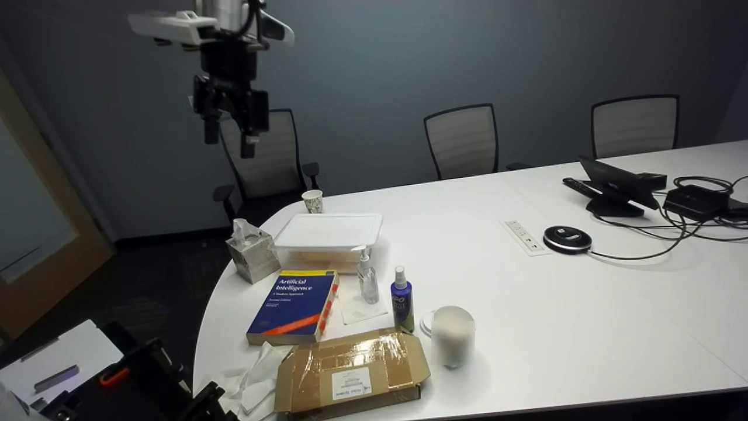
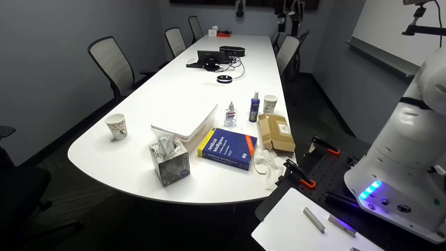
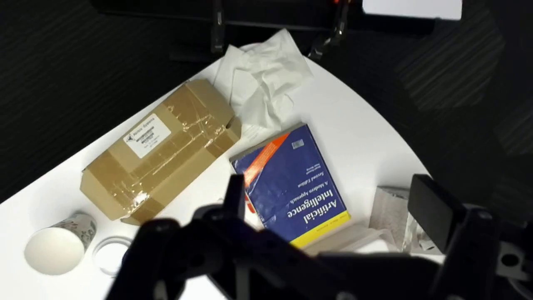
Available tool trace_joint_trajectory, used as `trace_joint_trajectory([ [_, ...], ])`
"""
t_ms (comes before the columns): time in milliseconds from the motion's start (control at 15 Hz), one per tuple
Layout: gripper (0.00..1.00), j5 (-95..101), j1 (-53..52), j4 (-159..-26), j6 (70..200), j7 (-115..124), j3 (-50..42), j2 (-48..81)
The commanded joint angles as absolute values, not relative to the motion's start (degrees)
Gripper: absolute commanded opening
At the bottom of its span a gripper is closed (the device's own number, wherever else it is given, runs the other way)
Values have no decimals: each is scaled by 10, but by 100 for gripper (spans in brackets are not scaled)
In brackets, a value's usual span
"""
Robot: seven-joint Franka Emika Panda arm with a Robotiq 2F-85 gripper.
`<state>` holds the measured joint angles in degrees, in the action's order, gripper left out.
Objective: Press the down the spray bottle
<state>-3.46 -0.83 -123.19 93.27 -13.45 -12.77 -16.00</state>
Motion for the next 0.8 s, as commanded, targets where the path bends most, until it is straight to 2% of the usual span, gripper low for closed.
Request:
trace_joint_trajectory([
  [0, 100, -66, 11, -1173, 987, -85, -101, -54],
  [733, 100, -76, 37, -1064, 1214, 9, -67, 181],
])
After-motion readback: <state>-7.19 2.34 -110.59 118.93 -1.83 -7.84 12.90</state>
